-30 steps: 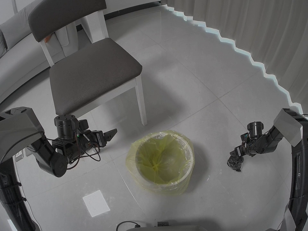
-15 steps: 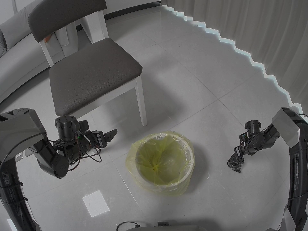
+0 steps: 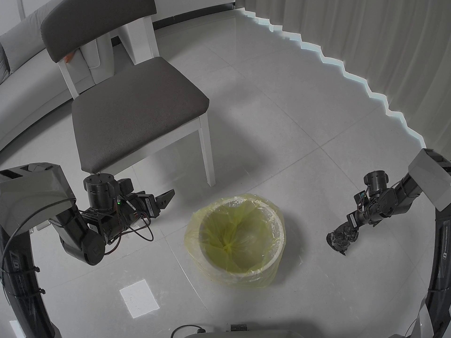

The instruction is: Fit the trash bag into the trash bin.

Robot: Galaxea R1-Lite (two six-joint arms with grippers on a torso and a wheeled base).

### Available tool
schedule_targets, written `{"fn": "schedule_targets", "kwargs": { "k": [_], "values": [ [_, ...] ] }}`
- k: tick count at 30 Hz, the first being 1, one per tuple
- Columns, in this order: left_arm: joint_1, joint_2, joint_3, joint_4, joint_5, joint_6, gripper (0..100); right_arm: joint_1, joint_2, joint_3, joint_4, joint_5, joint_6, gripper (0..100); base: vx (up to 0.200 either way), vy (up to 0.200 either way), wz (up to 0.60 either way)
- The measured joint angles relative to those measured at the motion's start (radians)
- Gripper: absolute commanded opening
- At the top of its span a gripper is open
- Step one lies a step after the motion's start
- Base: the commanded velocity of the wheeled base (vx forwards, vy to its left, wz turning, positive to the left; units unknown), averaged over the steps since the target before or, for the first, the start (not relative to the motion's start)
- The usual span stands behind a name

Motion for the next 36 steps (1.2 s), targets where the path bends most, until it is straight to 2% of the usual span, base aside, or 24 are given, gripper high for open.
{"fn": "schedule_targets", "kwargs": {
  "k": [5,10,15,21,27,36],
  "values": [
    [-0.004,0.01,0.005,-0.021,0.004,-0.006,100,0.037,-0.15,0.05,0.023,0.0,-0.003,0,0.0,0.0,0.0],
    [-0.006,0.005,0.023,-0.055,0.007,-0.014,100,0.137,-0.366,0.08,0.1,-0.002,-0.002,0,0.0,0.0,0.0],
    [-0.008,-0.017,0.06,-0.092,0.009,-0.02,100,0.333,-0.553,0.096,0.141,-0.026,0.001,0,0.0,0.0,0.0],
    [-0.009,-0.061,0.11,-0.115,0.011,-0.023,100,0.548,-0.673,0.105,0.127,-0.045,0.009,0,0.0,0.0,0.0],
    [-0.013,-0.096,0.141,-0.124,0.024,-0.023,100,0.693,-0.684,0.109,0.054,-0.053,0.028,0,0.0,0.0,0.0],
    [-0.014,-0.114,0.155,-0.139,0.036,-0.024,100,0.775,-0.487,0.044,0.007,-0.056,0.043,0,0.0,0.0,0.0]
  ]
}}
